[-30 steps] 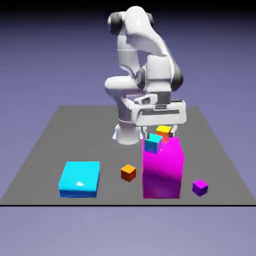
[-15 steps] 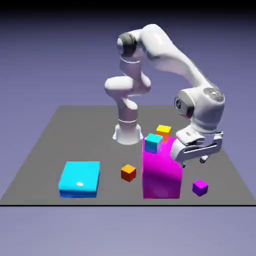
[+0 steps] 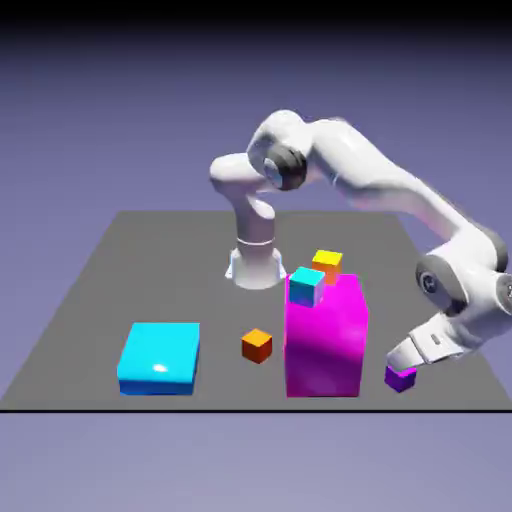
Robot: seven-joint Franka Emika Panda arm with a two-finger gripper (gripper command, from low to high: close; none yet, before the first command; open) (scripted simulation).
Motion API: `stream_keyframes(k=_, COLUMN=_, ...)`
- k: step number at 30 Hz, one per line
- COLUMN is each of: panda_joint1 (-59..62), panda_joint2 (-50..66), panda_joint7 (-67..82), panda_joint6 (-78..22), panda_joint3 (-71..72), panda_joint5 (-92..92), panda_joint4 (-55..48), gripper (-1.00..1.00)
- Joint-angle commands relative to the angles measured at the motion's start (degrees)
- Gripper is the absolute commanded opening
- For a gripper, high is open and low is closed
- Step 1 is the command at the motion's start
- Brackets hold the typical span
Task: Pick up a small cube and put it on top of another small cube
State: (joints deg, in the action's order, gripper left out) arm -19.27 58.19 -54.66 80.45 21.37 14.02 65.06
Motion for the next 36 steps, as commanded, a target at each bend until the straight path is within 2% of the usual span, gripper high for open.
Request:
stream_keyframes(k=1, panda_joint1=-0.40, panda_joint2=1.97, panda_joint7=-0.26, panda_joint6=-2.03, panda_joint3=0.46, panda_joint5=0.30, panda_joint4=-2.08, gripper=0.00)
stream_keyframes(k=4, panda_joint1=-1.19, panda_joint2=5.82, panda_joint7=-0.78, panda_joint6=-5.99, panda_joint3=1.37, panda_joint5=0.90, panda_joint4=-6.14, gripper=0.00)
stream_keyframes(k=11, panda_joint1=1.48, panda_joint2=3.60, panda_joint7=-2.04, panda_joint6=4.96, panda_joint3=1.34, panda_joint5=1.43, panda_joint4=7.68, gripper=0.00)
stream_keyframes(k=12, panda_joint1=1.49, panda_joint2=3.60, panda_joint7=-2.04, panda_joint6=4.96, panda_joint3=1.34, panda_joint5=1.43, panda_joint4=7.69, gripper=-1.00)
stream_keyframes(k=20, panda_joint1=-1.34, panda_joint2=5.29, panda_joint7=-0.97, panda_joint6=-5.17, panda_joint3=1.67, panda_joint5=1.65, panda_joint4=-5.47, gripper=-1.00)
stream_keyframes(k=33, panda_joint1=24.81, panda_joint2=-18.86, panda_joint7=-12.63, panda_joint6=-1.16, panda_joint3=20.35, panda_joint5=5.57, panda_joint4=16.35, gripper=-1.00)
stream_keyframes(k=36, panda_joint1=31.04, panda_joint2=-21.75, panda_joint7=-14.32, panda_joint6=-3.85, panda_joint3=23.06, panda_joint5=3.19, panda_joint4=18.09, gripper=-1.00)
